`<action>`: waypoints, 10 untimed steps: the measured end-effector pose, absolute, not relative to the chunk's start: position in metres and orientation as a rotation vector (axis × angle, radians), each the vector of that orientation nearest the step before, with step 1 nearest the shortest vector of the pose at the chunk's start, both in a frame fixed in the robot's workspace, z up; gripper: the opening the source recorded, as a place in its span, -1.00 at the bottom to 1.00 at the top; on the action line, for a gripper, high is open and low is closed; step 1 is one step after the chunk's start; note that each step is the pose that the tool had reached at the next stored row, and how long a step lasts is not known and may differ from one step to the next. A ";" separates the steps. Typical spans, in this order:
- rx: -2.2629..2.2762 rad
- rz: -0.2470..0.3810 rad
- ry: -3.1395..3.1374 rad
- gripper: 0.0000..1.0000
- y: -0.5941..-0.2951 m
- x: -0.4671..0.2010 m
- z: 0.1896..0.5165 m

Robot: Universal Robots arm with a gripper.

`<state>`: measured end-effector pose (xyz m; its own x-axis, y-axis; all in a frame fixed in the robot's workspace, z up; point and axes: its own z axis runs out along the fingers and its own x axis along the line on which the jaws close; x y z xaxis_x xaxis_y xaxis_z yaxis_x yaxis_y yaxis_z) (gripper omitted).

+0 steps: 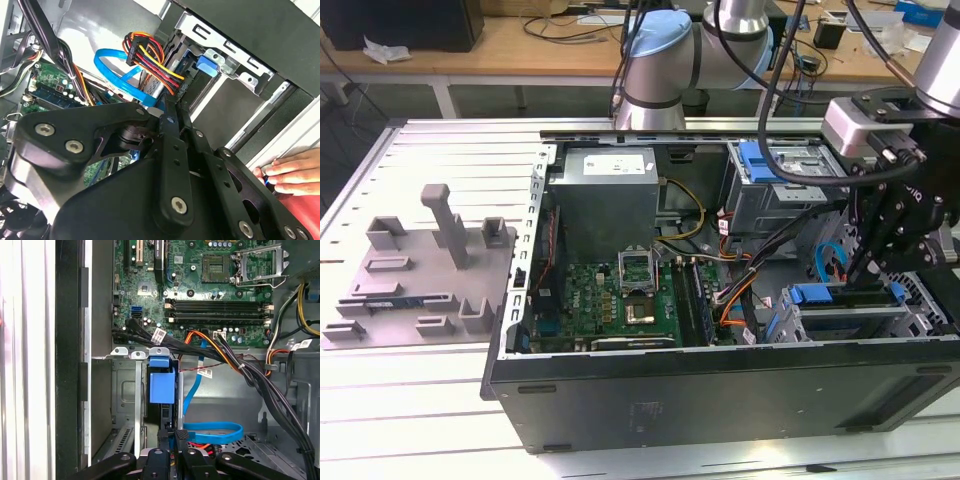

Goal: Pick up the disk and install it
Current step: 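Insert the second disk wire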

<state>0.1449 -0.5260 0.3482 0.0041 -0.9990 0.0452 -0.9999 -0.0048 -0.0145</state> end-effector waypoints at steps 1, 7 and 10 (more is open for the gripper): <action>2.211 0.067 -2.201 -0.68 -0.526 0.145 0.348; 2.213 0.073 -2.204 -0.68 -0.526 0.144 0.345; 2.214 0.074 -2.205 -0.68 -0.527 0.144 0.344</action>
<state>0.1440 -0.5265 0.3440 0.0037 -0.9990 0.0449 -0.9997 -0.0047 -0.0224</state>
